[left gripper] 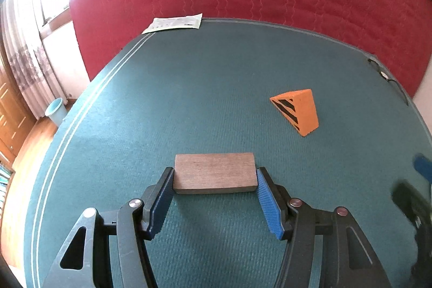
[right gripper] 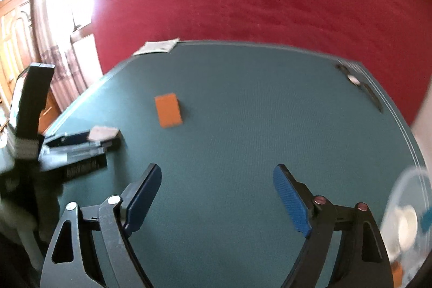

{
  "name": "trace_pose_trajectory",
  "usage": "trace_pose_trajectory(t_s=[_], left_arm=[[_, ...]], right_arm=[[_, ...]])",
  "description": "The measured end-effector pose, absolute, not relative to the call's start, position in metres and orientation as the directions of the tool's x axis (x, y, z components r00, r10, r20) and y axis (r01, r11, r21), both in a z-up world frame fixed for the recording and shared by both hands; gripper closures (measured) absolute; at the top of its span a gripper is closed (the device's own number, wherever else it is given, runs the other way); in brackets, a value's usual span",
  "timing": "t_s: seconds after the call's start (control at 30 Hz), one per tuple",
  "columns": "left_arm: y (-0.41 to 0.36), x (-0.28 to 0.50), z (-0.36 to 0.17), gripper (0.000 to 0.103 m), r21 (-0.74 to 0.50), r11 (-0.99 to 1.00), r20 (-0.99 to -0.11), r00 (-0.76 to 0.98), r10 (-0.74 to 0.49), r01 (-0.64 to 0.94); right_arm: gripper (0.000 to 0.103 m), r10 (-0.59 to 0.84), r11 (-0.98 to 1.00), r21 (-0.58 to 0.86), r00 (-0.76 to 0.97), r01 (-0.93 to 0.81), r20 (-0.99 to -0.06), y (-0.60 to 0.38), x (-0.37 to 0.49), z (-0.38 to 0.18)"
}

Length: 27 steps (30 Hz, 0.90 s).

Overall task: Organize rigid objects
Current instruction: 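Grasp the orange striped triangle block with the right tool while the left tool holds the brown block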

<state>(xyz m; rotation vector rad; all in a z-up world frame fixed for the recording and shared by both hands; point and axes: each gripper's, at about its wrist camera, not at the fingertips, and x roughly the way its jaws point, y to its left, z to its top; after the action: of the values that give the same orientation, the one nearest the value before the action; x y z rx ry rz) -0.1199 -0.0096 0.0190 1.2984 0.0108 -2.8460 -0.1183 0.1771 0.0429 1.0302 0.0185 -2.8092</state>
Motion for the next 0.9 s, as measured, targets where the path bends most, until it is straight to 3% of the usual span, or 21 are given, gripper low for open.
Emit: trace_pose_trajectory(t_s=[0.13, 0.27, 0.9], left_arm=[[-0.015, -0.119, 0.017, 0.041, -0.019, -0.999, -0.755, -0.655, -0.009, 0.037], [-0.014, -0.116, 0.017, 0.041, -0.015, -0.999, -0.749, -0.663, -0.012, 0.035], [-0.018, -0.115, 0.016, 0.040, -0.031, -0.999, -0.748, -0.663, -0.005, 0.043]], right_arm=[[0.041, -0.206, -0.977, 0.097, -0.701, 0.192, -0.683, 0.160, -0.156, 0.037], [0.049, -0.265, -0.962, 0.154, -0.634, 0.226, -0.727, 0.148, -0.190, 0.025], [0.055, -0.225, -0.952, 0.023, -0.644, 0.307, -0.731, 0.097, -0.237, 0.019]])
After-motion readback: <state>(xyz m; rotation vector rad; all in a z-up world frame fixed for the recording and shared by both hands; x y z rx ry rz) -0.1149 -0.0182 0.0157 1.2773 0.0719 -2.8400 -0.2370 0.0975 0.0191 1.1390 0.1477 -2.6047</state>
